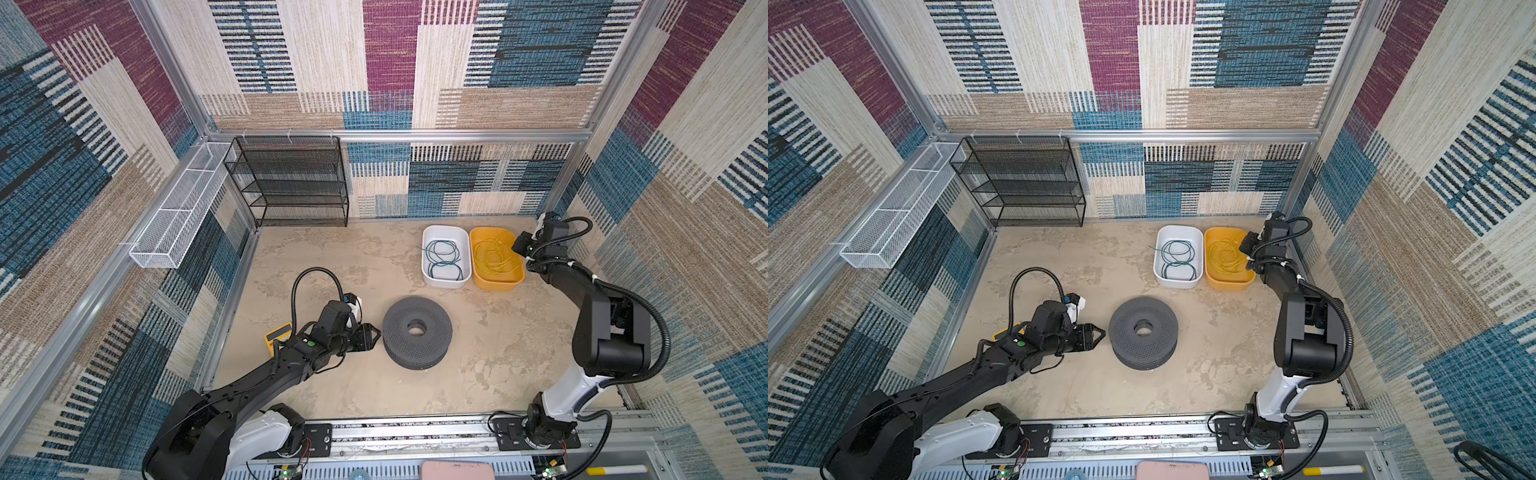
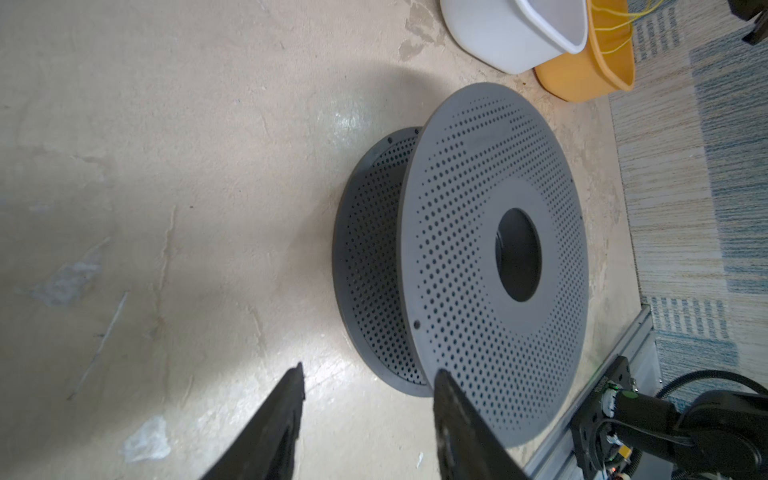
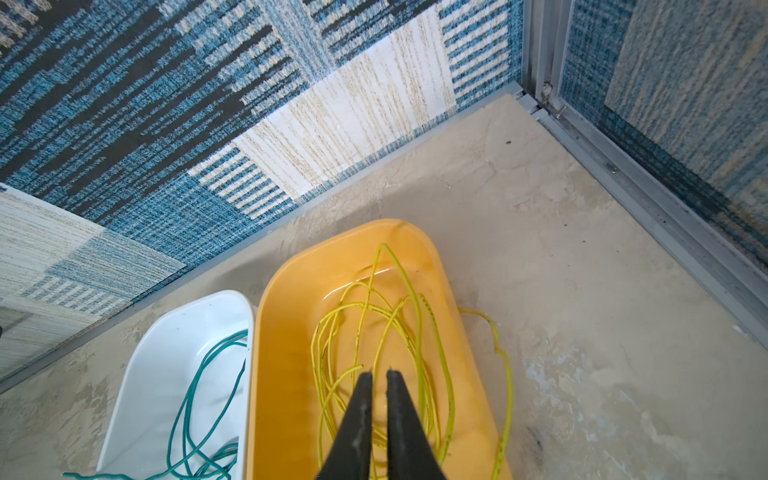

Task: Wrap the cables
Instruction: 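Close the right gripper on the yellow cable in the orange tub, then lift the yellow cable out of the tub with the right gripper toward the left gripper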

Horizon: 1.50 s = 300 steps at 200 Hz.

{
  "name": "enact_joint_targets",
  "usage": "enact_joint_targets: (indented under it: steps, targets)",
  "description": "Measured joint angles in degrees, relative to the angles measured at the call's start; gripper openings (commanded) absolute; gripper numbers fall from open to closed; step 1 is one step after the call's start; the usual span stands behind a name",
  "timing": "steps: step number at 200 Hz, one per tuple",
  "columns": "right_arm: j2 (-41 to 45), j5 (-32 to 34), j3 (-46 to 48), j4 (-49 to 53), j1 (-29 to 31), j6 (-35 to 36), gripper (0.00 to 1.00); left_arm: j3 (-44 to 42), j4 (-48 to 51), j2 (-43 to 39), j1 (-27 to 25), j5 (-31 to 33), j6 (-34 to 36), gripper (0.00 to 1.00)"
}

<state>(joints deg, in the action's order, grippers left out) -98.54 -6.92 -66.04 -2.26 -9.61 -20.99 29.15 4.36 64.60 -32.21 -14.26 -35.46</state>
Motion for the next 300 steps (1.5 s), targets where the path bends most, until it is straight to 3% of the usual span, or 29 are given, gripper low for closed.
enact_joint_targets:
  steps: [11,22,34,119,163,192,300]
  targets:
    - [0.2,-0.2,0.2,-0.1,0.0,0.0,0.16,0.0,0.0,-0.1,0.0,0.0,0.0,0.53]
    - [0.2,-0.5,0.2,-0.1,0.0,-0.2,0.3,0.0,0.0,-0.2,0.0,0.0,0.0,0.53]
    - [-0.4,-0.5,-0.2,0.1,0.0,-0.4,0.33,0.0,0.0,-0.2,0.0,0.0,0.0,0.53]
    - [-9.2,0.0,-6.5,4.7,0.0,1.0,0.35,1.6,0.7,1.1,0.0,0.0,0.0,0.53]
    - [-11.1,-0.1,-7.6,5.4,0.0,1.2,0.09,3.9,1.0,3.8,0.0,-0.4,0.3,0.5]
    - [-9.7,-1.0,-6.3,5.1,0.0,0.9,0.01,4.4,1.0,3.9,0.0,-0.9,0.3,0.5]
    - [5.6,-5.1,0.8,1.0,0.2,-4.7,0.0,3.9,1.1,0.3,0.0,-1.1,0.2,0.48]
